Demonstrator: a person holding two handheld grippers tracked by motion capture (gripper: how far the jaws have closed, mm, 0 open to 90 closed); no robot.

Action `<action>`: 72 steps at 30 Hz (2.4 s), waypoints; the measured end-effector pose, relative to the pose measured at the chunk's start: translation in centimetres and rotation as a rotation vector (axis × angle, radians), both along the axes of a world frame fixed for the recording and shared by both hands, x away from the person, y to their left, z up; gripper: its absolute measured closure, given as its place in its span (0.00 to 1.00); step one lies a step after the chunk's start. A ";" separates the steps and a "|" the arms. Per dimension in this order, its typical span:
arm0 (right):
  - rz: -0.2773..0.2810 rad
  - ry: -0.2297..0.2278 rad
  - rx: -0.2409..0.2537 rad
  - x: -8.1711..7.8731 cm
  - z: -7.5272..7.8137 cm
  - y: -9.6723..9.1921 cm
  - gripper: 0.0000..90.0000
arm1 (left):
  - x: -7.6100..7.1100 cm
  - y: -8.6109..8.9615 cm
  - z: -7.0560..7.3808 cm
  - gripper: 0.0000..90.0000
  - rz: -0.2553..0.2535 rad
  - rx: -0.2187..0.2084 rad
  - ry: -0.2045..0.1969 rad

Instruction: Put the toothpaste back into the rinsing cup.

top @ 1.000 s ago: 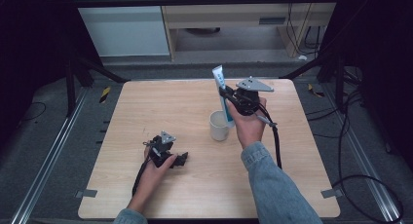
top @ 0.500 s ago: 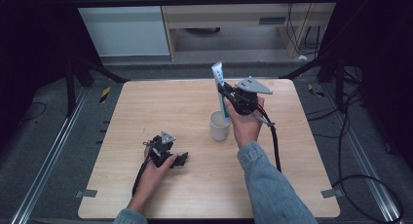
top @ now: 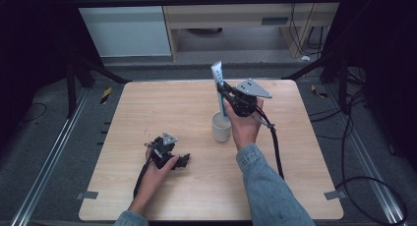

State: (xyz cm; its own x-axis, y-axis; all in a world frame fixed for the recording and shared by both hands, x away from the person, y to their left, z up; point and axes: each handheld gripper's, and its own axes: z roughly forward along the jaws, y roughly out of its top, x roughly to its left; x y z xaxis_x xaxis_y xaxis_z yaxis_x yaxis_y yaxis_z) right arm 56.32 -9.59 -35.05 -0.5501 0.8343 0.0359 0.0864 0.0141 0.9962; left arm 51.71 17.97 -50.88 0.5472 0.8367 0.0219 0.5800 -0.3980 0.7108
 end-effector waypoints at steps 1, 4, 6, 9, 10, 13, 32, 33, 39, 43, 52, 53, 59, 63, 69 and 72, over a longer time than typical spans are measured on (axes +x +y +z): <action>0.000 0.000 0.000 0.0 0.0 0.0 0.88 | 0.0 0.0 0.0 0.00 0.000 0.000 0.000; -0.001 -0.002 0.003 0.2 -0.2 -0.1 0.88 | 0.0 0.0 0.0 0.00 0.000 0.000 0.000; -0.003 -0.001 0.012 0.2 -0.3 -0.1 0.88 | 0.0 0.0 0.0 0.00 0.000 0.000 0.000; -0.002 -0.004 0.013 0.3 -0.4 -0.1 0.88 | 0.0 0.0 0.0 0.00 0.000 0.000 0.000; -0.001 -0.006 0.010 0.3 -0.5 -0.1 0.88 | 0.0 0.0 0.0 0.00 0.000 0.000 0.000; 0.002 -0.002 0.012 0.3 -0.6 0.0 0.88 | 0.0 0.0 0.0 0.00 0.000 0.000 0.000; -0.001 0.028 0.003 1.4 -3.3 0.4 0.88 | 0.0 0.0 0.0 0.00 0.002 -0.007 -0.002; -0.003 0.038 0.006 1.5 -3.5 0.4 0.88 | 0.0 0.0 0.0 0.00 0.002 -0.007 -0.002; -0.003 0.050 -0.014 1.5 -4.6 0.2 0.88 | 0.0 0.0 0.0 0.00 0.002 -0.007 -0.002; -0.003 0.063 -0.020 1.5 -5.1 0.2 0.88 | 0.0 -0.1 0.0 0.00 0.002 -0.007 -0.002; -0.005 0.087 -0.036 1.5 -6.2 0.3 0.88 | 0.0 -0.1 0.0 0.00 0.003 -0.008 -0.001; 0.000 0.087 -0.045 1.5 -6.4 0.4 0.88 | 0.0 -0.1 0.0 0.00 0.003 -0.008 -0.001; 0.003 0.090 -0.054 1.4 -6.8 0.7 0.87 | 0.0 -0.1 0.0 0.00 0.003 -0.008 -0.001; 0.001 0.094 -0.054 1.2 -7.1 0.7 0.87 | 0.0 -0.1 0.0 0.00 0.003 -0.007 -0.001; -0.003 0.108 -0.061 1.1 -8.0 0.4 0.87 | 0.0 -0.1 0.0 0.00 0.003 -0.008 -0.001; -0.002 0.111 -0.065 0.9 -8.1 0.5 0.87 | 0.0 -0.1 0.0 0.00 0.003 -0.007 -0.001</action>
